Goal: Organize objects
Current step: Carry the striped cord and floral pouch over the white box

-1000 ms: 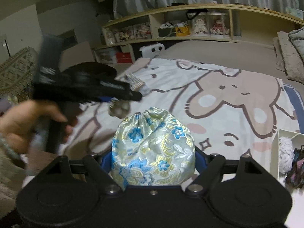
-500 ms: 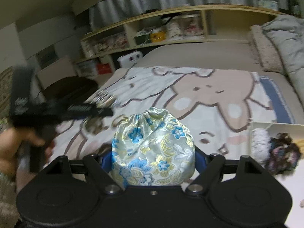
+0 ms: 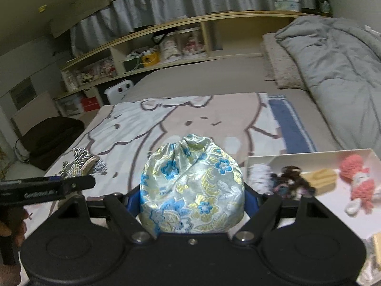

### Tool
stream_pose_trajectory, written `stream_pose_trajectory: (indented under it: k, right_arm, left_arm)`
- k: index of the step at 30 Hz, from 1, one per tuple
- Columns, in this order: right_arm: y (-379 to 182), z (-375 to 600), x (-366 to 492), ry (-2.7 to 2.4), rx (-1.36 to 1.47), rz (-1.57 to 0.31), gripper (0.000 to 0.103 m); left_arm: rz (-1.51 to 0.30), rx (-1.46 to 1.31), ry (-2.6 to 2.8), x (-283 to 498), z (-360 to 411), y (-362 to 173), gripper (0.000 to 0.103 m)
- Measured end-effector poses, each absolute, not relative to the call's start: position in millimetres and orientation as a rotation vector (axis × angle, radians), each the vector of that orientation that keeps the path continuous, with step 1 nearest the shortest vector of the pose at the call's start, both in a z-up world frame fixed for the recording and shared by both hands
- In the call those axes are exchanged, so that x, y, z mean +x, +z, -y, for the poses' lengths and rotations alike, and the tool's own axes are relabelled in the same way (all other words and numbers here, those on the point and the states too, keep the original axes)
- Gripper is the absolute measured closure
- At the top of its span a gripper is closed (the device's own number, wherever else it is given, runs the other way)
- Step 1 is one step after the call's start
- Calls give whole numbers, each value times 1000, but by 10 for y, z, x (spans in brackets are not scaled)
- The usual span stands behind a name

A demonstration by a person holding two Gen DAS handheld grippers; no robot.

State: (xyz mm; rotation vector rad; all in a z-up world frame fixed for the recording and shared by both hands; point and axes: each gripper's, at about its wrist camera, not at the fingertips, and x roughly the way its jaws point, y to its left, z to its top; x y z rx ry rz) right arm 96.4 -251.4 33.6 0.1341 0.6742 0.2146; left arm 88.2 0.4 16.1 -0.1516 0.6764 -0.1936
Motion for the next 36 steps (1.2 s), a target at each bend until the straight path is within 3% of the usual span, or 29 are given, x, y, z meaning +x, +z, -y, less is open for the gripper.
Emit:
stream_pose_trajectory:
  k: [18, 36]
  right_arm:
    - [582, 3415, 697, 101, 141, -637, 22]
    - [-91, 3949, 731, 40, 223, -778, 22]
  left_arm:
    - [-676, -166, -359, 859, 1069, 226, 54]
    - [-856, -247, -412, 914, 1915, -418, 54]
